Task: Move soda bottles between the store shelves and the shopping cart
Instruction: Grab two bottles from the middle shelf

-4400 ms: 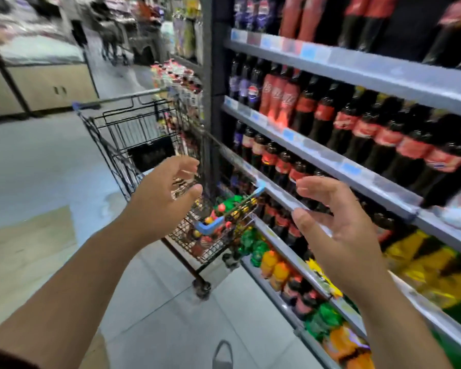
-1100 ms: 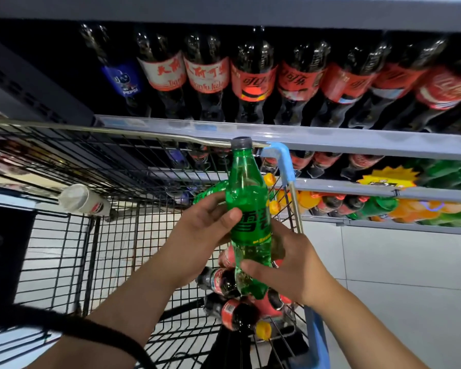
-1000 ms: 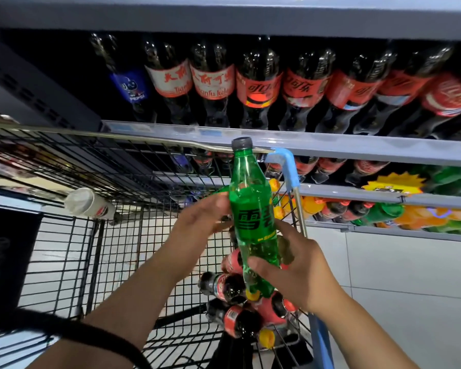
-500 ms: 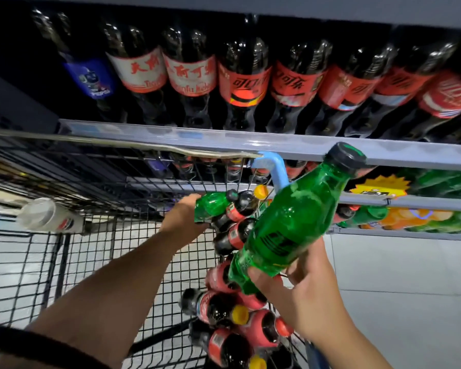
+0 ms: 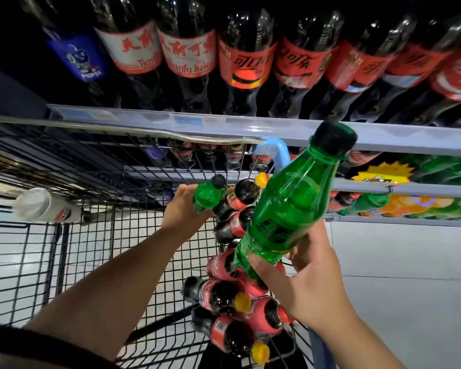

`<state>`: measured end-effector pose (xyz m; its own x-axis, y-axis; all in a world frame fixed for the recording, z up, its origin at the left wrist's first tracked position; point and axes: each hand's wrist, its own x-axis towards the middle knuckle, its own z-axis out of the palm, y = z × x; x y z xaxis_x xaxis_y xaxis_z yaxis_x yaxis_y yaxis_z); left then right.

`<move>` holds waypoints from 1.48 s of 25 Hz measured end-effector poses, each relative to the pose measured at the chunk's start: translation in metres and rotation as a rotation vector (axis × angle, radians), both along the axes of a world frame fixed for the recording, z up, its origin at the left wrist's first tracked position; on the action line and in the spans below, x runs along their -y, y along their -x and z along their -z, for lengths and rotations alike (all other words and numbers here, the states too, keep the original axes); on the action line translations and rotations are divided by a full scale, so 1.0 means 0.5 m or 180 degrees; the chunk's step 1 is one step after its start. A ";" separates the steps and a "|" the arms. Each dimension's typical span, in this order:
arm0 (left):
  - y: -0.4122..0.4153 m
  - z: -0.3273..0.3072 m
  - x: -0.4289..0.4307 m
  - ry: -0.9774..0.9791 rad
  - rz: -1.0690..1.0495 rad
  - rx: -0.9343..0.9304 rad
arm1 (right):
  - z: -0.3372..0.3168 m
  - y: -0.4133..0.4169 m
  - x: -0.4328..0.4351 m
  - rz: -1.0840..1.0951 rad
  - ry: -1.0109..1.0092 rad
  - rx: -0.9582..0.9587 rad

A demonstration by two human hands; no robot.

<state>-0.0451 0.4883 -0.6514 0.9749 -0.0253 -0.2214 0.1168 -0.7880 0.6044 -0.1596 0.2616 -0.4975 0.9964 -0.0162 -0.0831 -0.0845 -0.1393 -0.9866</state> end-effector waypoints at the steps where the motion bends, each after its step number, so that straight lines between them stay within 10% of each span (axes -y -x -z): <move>1: 0.015 -0.017 -0.007 0.0170 -0.0096 -0.0063 | 0.000 -0.001 0.000 -0.0032 0.0018 -0.0018; 16: 0.176 -0.378 -0.021 0.4067 -0.1406 -0.1037 | -0.057 -0.006 -0.012 -0.0461 -0.0297 -0.0758; 21: 0.196 -0.469 -0.002 0.3919 -0.1219 -0.1723 | -0.120 0.019 -0.020 -0.0446 -0.0582 -0.0936; 37: 0.250 -0.702 0.120 0.3319 -0.0431 -0.0381 | -0.425 0.093 0.044 0.0017 -0.0124 0.0072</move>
